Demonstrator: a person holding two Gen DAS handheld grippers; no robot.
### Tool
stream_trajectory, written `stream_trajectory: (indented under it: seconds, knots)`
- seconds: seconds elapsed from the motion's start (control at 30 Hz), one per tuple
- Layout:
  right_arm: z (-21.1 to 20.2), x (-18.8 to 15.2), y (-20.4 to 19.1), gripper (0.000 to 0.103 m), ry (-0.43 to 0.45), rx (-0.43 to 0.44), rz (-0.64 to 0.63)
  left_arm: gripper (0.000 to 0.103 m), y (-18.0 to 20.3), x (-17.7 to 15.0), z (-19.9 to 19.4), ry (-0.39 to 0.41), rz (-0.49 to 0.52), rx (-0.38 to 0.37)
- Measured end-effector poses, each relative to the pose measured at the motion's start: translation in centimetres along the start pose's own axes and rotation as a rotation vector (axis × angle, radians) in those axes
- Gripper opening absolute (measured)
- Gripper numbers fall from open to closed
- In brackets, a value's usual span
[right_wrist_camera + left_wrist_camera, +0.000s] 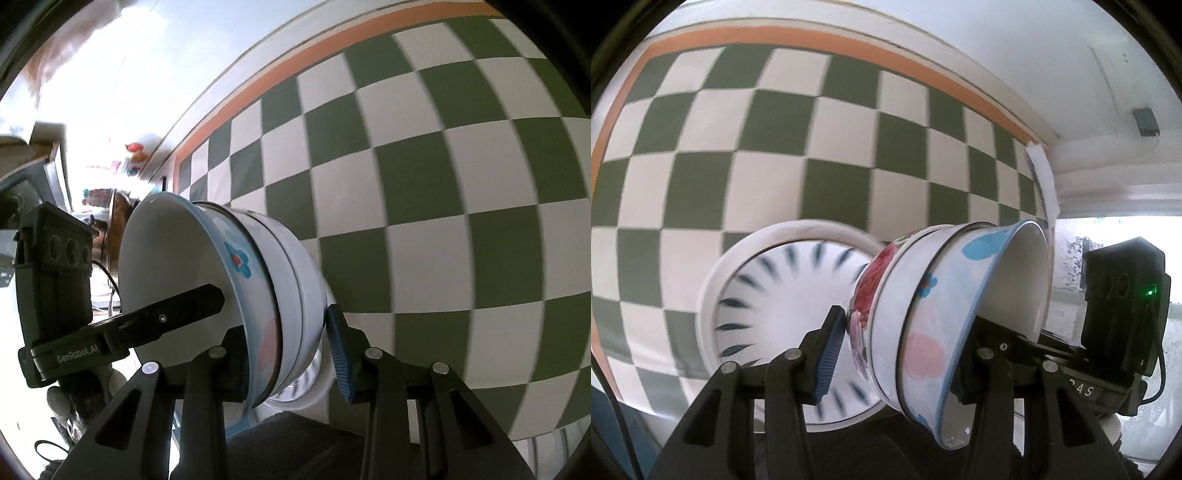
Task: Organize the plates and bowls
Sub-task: 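Lift the three-bowl stack with both grippers and carry it over the plates, then lower the bowl stack onto the blue-leaf plate and open both grippers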
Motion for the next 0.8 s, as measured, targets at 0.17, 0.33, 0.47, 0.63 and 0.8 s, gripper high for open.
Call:
stream_trajectory:
  seconds: [0.17,0.33,0.47,0.63,0.8]
  knots:
    - [3.1,-0.7,-1.9,0.036,-0.037,-0.025,-0.021,0.045,-3.3,-0.7,-0.1,-0.006,-0.041,0.000]
    - [5.2,-1.3,-2.6,0.035,-0.065,-0.057,-0.033,0.045,-5.6,-0.9,0.5,-0.021,-0.070,-0.004]
    - [6.4,-1.5,-2.7,0.035,-0.075,-0.083,-0.030,0.045,-6.7,-1.0,1.3,-0.039,-0.080,-0.006]
    - [7.5,-1.3,-3.0,0.035,-0.074,-0.117,-0.029,0.045,-7.4,-1.3,2.1,-0.065,-0.082,-0.005]
    - [7.3,-1.0,-3.5,0.035,-0.060,-0.151,-0.043,0.045,-7.5,-1.4,2.5,-0.080,-0.087,-0.007]
Point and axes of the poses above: each gripper's, at about its wrist camera, not at the fingertips, and z roughly the way its jaws point, y to its right, x to its top, the point moved 9 cm from there along z, roughly the way its jaws point
